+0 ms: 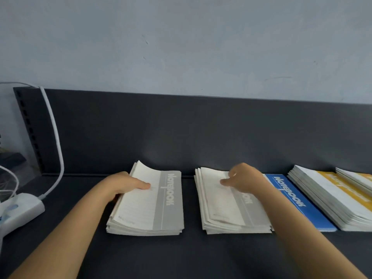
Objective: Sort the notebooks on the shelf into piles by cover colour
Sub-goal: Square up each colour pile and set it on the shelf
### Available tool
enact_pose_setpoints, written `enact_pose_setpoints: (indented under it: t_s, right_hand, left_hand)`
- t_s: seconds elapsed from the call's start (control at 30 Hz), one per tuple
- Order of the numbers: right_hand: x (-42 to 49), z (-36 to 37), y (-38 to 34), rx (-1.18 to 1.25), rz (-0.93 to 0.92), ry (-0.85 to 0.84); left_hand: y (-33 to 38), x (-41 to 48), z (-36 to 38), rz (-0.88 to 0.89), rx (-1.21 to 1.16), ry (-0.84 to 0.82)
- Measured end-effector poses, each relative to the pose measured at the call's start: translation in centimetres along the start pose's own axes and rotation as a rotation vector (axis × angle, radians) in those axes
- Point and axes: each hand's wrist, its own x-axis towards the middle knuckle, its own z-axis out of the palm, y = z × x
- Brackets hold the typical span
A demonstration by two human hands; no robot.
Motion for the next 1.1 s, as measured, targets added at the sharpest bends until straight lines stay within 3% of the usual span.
enact_pose_setpoints:
  t_s: [0.13,0.2,0.27,0.3,0.37,0.47,0.53,0.77,0.93,1.1]
  right_hand:
    - [-0.7,-2.3,6.6,-0.091,0.087,0.046]
    - [-0.7,-2.5,9.0,-0.106,0.041,0.047]
    - [-0.8,-2.0,9.9,-0.01,-0.045,0.056]
    - [-0.8,-1.7,9.8,0.04,-0.093,0.065]
    - [-0.9,-0.9,9.0,0.023,-0.172,0.062]
    - [-0.6,0.4,8.0,-0.135,-0.258,0.022]
    - [-0.3,1.4,8.2,-0.219,-0.275,-0.034]
    - [0.0,1.7,9.3,-0.235,-0.293,-0.084]
    - [0.1,-0.3,11.0,-0.056,-0.279,-0.129]
    - [0.7,-2.1,14.7,-0.168,-0.117,-0.141]
  left_hand:
    - [0.6,-1.4,-0.3,-0.022,0.116,0.036]
    - [2.0,-3.0,0.4,-0.039,0.419,0.215]
    - [4.2,-4.6,2.2,0.084,0.692,0.44]
    - [5.3,-5.0,3.4,0.197,0.687,0.456]
    - [7.8,-5.5,6.5,0.35,0.435,0.312]
    - [10.7,-6.0,11.3,0.311,0.198,0.001]
    - [11.4,-5.6,13.2,0.214,0.112,-0.081]
    - [12.1,-5.3,14.4,0.018,-0.303,-0.161]
    - [11.9,-5.5,15.3,0.057,-0.207,-0.079]
    - [10.9,-5.4,13.3,0.074,-0.134,0.057]
